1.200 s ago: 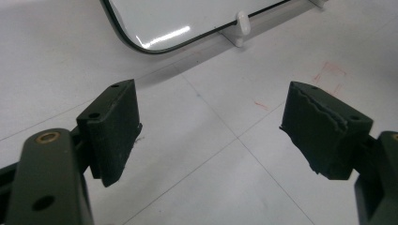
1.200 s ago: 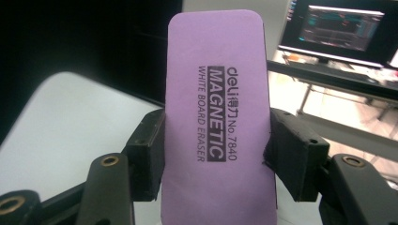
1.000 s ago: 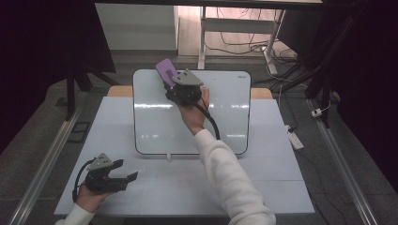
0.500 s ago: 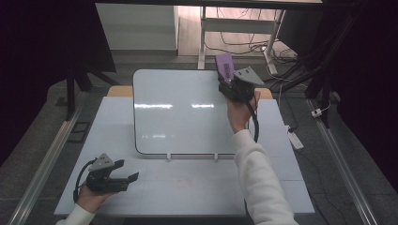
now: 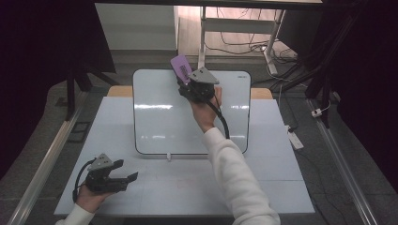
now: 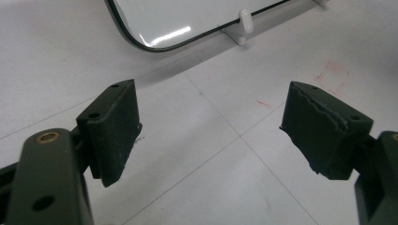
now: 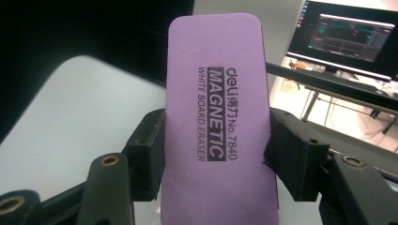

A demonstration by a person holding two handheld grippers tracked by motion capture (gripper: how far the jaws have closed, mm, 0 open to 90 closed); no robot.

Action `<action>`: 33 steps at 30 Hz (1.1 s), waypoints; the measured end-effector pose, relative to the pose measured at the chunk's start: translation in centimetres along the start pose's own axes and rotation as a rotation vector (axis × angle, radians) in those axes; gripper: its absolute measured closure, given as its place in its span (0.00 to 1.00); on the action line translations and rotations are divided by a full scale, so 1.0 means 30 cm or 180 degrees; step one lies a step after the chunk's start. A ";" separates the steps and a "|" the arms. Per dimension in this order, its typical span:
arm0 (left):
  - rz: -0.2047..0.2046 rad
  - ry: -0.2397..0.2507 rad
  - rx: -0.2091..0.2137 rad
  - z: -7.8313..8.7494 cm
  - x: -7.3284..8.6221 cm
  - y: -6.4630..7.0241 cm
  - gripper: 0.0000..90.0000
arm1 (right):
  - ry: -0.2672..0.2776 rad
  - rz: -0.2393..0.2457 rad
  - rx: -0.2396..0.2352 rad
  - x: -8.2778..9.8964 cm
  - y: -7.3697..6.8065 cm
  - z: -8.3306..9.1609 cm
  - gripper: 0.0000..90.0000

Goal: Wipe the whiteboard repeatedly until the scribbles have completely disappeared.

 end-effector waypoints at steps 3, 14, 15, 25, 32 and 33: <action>0.0011 0.0005 0.0003 0.002 0.002 -0.004 0.23 | 0.0000 -0.0016 0.0023 0.003 0.028 0.017 0.45; -0.0010 -0.0016 -0.0005 -0.005 -0.005 0.004 0.23 | -0.0039 -0.0348 0.0674 0.077 0.333 0.219 0.45; -0.0009 -0.0016 -0.0007 -0.006 -0.005 0.005 0.23 | -0.0044 -0.0336 0.0671 0.084 0.334 0.225 0.45; 0.0005 -0.0009 -0.0012 -0.006 -0.005 -0.001 0.23 | -0.0083 -0.0305 0.0334 0.132 0.263 0.282 0.45; -0.0010 -0.0004 -0.0023 -0.009 -0.010 0.004 0.23 | -0.0152 -0.0417 0.0019 0.203 0.190 0.369 0.45; -0.0010 -0.0006 -0.0019 -0.010 -0.010 0.005 0.23 | -0.0147 -0.0442 -0.0031 0.212 0.179 0.382 0.45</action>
Point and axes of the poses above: each handheld gripper's, and its own axes: z roughly backward along the jaws, x roughly out of its underside, y roughly to its right, the point moved 3 cm from there along -z, roughly forward along the jaws, and after that the axes turned 3 degrees about -x, right-handed, at the moved point
